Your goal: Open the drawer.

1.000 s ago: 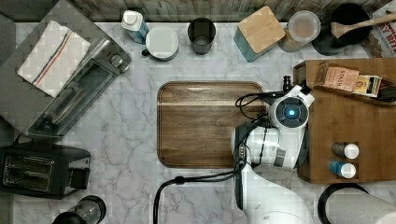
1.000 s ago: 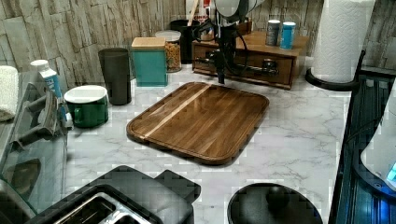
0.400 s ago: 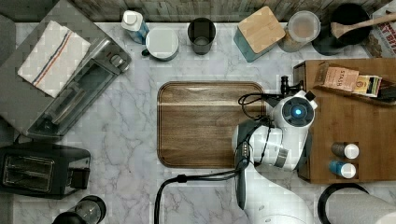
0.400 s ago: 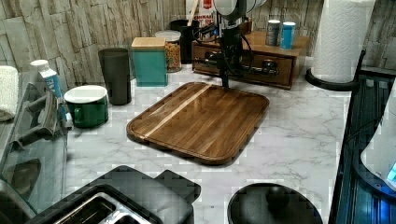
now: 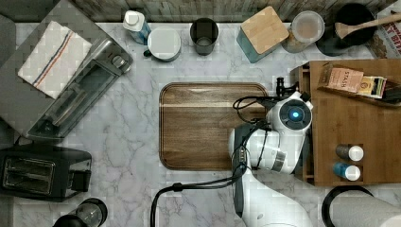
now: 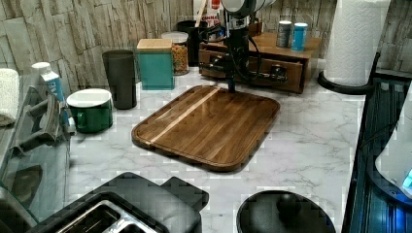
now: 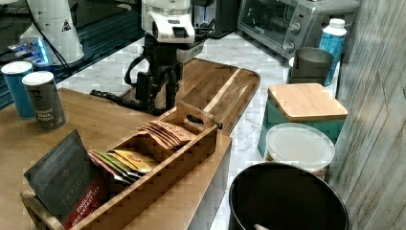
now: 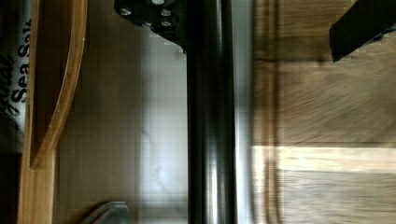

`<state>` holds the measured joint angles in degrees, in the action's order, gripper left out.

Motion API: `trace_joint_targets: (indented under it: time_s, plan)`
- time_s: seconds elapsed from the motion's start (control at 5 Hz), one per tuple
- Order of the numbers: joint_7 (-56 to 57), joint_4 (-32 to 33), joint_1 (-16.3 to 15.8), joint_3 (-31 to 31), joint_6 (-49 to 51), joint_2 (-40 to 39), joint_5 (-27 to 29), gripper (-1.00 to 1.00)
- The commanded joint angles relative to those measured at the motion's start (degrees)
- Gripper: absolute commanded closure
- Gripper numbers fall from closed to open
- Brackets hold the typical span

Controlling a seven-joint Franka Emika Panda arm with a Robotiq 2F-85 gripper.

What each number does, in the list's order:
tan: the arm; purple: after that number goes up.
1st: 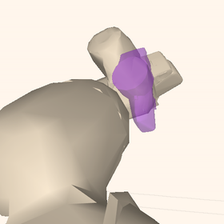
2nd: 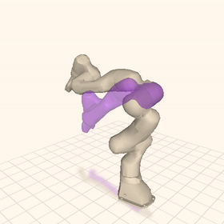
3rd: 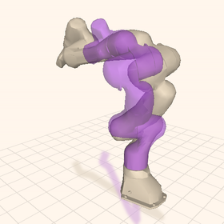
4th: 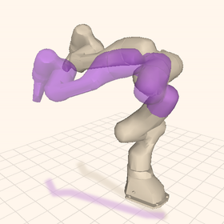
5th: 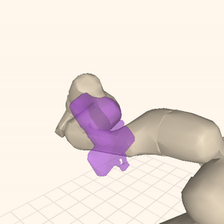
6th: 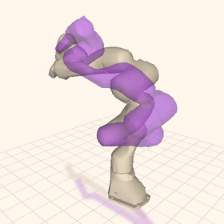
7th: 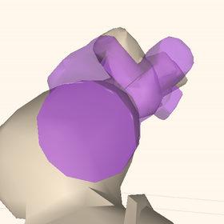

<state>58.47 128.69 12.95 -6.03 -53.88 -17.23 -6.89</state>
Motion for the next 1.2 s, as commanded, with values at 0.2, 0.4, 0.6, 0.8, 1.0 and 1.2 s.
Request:
trace_joint_targets:
  time_s: [0.2,0.4,0.6,0.8,1.0,1.2]
  plan:
    - [-3.01,7.26,-9.18,11.49,-1.22,7.03,2.85,-1.00]
    - [-8.69,8.78,-10.65,14.44,-0.48,8.55,2.10,-1.00]
    - [-12.79,9.30,-13.25,14.83,0.12,9.25,2.26,-1.00]
    - [-15.04,8.62,-15.83,14.28,1.06,9.13,2.89,-1.00]
    - [-16.39,7.78,-17.04,14.36,2.48,9.09,2.91,-1.00]
    - [-18.88,7.70,-21.07,12.14,2.66,9.51,3.53,-1.00]
